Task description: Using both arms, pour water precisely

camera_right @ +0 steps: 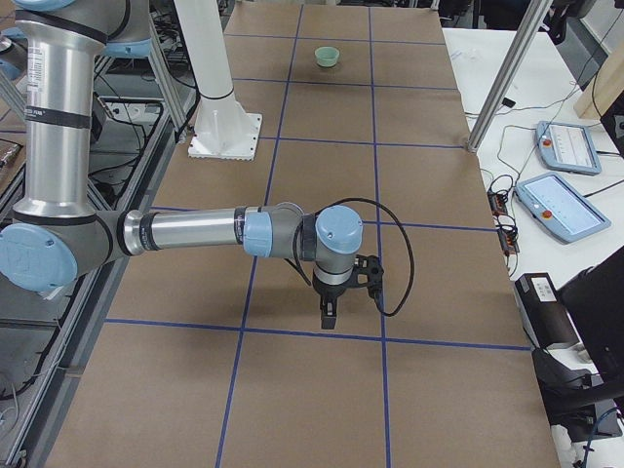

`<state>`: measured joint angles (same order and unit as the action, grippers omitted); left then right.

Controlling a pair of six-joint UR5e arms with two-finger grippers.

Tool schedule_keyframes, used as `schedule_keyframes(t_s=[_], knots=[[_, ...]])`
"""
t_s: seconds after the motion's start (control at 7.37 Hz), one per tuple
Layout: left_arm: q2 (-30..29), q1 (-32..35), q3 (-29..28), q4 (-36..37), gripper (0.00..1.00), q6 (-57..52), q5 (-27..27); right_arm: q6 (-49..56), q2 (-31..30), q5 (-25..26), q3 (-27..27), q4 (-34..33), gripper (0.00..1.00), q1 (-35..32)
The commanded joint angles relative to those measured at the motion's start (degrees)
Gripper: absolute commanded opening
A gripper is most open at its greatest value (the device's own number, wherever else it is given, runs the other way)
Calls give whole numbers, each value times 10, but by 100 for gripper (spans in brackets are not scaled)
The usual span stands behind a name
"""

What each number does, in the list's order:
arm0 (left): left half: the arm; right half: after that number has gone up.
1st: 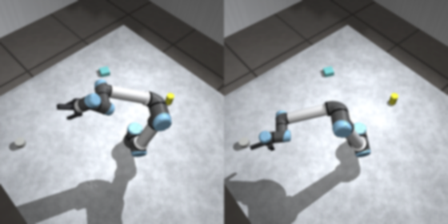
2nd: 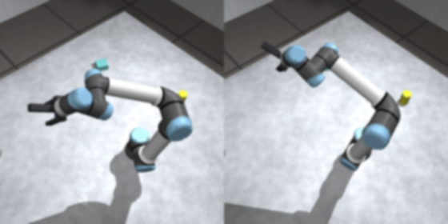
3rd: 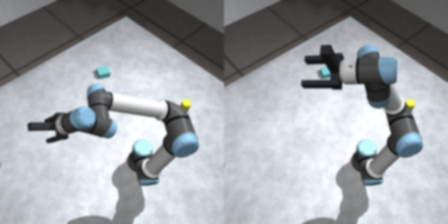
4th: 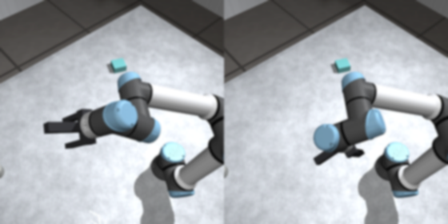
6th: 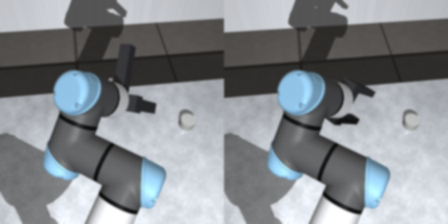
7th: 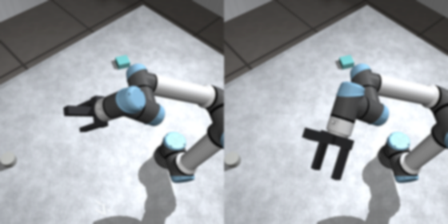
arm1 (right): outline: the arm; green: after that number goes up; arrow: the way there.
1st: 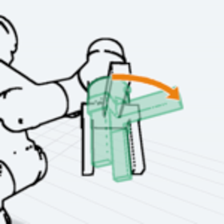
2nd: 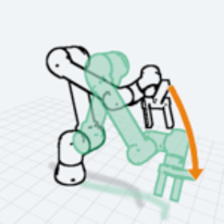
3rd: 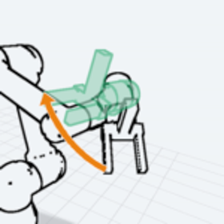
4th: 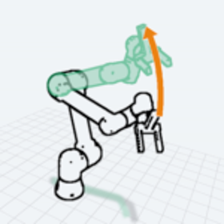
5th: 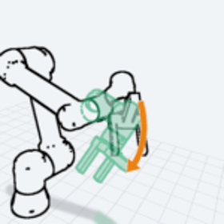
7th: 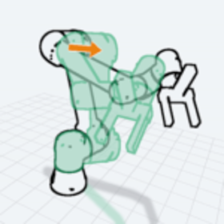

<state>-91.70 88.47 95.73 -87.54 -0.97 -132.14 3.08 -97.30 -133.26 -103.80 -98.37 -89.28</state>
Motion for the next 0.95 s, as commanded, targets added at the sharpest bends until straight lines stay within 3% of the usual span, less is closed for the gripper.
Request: schedule_keyframes(t_s=[0.0, 0.81], knots=[[7, -1, 4, 0, 100, 0, -1, 0, 0, -2, -3, 0, 100, 1], [19, -6, 2, -10, 100, 7, -6, -1, 2, -4, -9, 0, 100, 1]])
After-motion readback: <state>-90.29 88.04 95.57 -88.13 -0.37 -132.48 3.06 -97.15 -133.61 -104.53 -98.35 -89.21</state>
